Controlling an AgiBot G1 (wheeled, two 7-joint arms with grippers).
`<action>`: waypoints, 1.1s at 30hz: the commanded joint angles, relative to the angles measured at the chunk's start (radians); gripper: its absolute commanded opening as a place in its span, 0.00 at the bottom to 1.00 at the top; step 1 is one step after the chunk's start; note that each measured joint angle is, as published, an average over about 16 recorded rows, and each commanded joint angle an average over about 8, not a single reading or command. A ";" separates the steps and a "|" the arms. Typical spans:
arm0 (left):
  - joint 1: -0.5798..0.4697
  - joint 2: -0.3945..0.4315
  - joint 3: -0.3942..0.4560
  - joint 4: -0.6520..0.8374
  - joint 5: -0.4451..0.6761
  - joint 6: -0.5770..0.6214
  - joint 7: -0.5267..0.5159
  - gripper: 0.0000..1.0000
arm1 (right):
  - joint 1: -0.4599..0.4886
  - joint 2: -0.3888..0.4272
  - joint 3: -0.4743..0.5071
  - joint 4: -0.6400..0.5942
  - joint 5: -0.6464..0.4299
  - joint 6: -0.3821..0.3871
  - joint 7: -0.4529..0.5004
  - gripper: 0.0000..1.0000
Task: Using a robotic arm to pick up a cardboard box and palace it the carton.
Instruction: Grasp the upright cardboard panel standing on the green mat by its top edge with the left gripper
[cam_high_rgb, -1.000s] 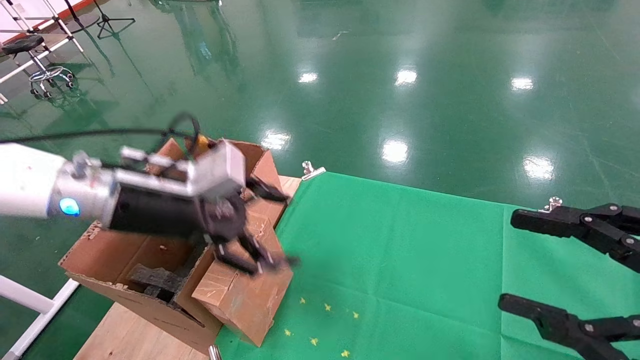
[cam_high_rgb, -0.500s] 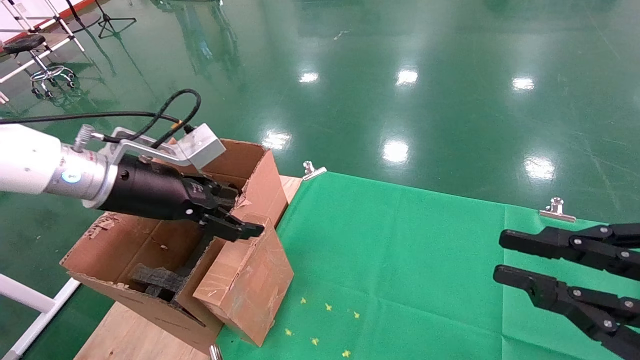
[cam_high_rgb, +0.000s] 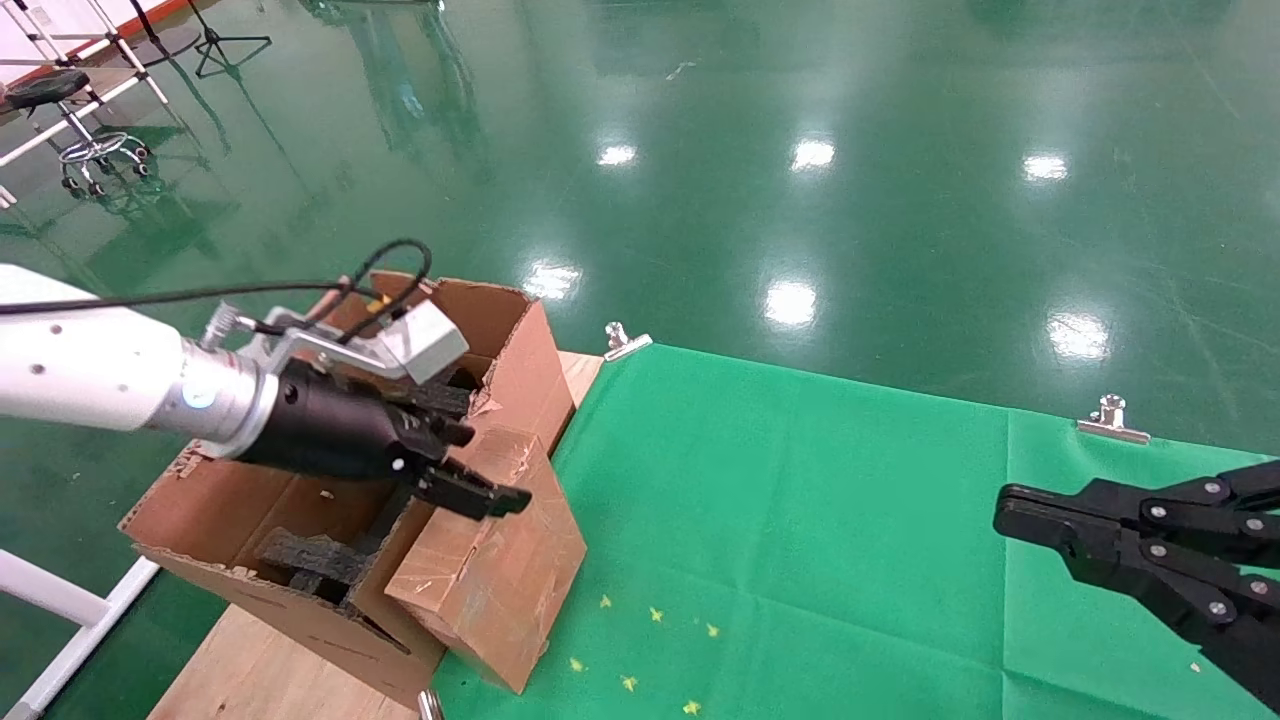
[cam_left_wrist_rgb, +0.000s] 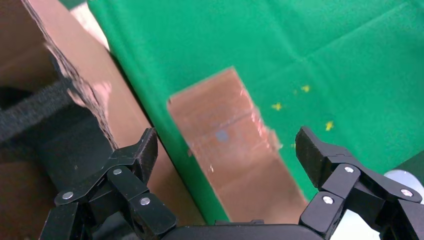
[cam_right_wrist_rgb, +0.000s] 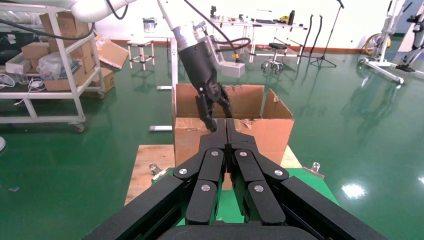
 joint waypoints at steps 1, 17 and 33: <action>0.008 0.003 0.007 0.000 0.011 -0.005 -0.007 1.00 | 0.000 0.000 0.000 0.000 0.000 0.000 0.000 0.00; 0.034 0.009 0.011 0.002 0.001 -0.029 -0.003 0.00 | 0.000 0.000 0.000 0.000 0.000 0.000 0.000 1.00; 0.032 0.007 0.010 0.001 0.003 -0.025 -0.007 0.00 | 0.000 0.000 0.000 0.000 0.001 0.000 0.000 1.00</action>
